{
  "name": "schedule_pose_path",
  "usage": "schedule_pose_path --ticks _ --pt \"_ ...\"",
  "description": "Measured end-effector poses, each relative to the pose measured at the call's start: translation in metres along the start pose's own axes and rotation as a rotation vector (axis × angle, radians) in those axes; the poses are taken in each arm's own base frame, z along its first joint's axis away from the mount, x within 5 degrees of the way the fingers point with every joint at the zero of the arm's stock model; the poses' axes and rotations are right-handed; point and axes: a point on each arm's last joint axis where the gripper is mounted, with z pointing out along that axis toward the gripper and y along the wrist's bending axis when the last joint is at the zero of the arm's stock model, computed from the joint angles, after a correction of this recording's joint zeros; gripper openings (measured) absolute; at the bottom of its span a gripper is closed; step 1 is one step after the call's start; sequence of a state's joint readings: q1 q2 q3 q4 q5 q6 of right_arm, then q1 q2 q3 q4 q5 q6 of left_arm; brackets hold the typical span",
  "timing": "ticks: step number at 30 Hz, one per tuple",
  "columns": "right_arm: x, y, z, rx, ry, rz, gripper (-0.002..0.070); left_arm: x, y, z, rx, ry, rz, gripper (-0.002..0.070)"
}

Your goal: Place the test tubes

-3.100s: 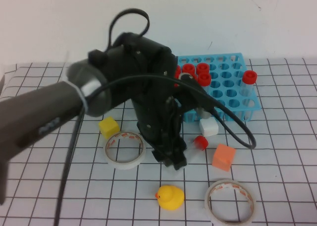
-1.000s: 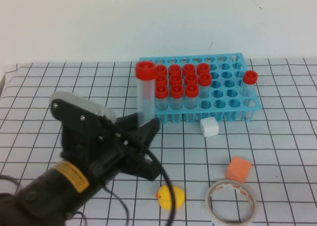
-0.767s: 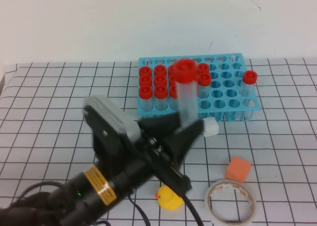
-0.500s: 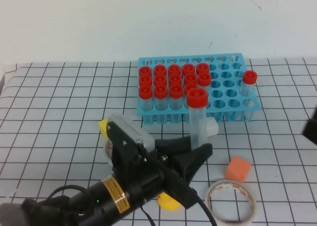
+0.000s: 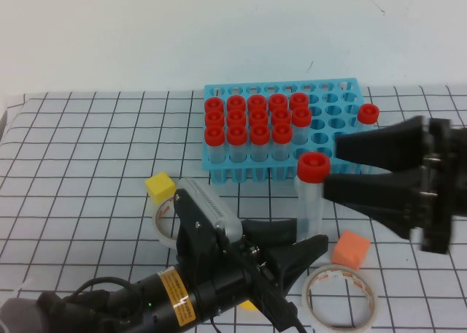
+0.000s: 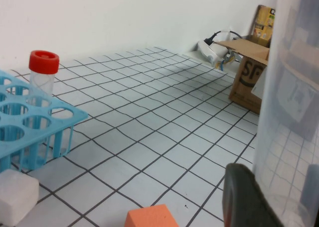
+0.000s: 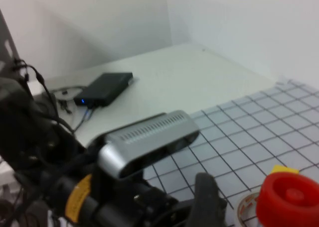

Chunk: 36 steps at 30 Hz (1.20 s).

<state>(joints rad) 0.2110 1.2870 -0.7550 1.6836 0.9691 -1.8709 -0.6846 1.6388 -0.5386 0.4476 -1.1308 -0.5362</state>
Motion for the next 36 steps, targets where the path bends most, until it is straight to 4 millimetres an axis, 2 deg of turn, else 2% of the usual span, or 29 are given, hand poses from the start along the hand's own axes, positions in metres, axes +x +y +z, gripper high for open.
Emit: schedule_pose_path --ticks 5,10,13,17,24,26,29,32,36 --pt "0.007 -0.009 0.025 -0.029 0.047 0.011 0.0490 0.000 0.000 0.000 0.003 0.000 0.005 0.0211" --pt "0.018 -0.014 0.035 -0.051 0.076 0.045 0.0477 0.000 -0.001 0.000 0.007 0.001 0.007 0.0211" --pt "0.018 -0.014 0.036 -0.055 0.076 0.047 0.0421 0.000 -0.001 0.000 0.008 0.002 0.018 0.0211" --pt "0.016 -0.016 0.037 -0.053 0.073 0.042 0.0270 0.000 -0.001 0.000 0.015 0.002 0.039 0.0211" --pt "0.016 -0.016 0.037 -0.053 0.073 0.029 0.0275 0.000 -0.002 0.000 0.018 0.001 0.066 0.0211" --pt "0.016 -0.016 0.037 -0.054 0.073 0.027 0.0275 0.000 -0.001 0.000 0.018 0.001 0.079 0.0237" --pt "0.015 -0.015 0.036 -0.053 0.070 0.023 0.0275 -0.001 0.002 -0.002 0.017 0.004 0.099 0.0342" --pt "0.008 -0.011 0.032 -0.040 0.056 -0.002 0.0275 -0.004 0.005 -0.005 0.033 0.010 0.135 0.0419" --pt "-0.004 -0.008 0.023 0.055 0.048 -0.056 0.0275 -0.021 0.008 -0.015 0.058 -0.010 0.181 0.0443"
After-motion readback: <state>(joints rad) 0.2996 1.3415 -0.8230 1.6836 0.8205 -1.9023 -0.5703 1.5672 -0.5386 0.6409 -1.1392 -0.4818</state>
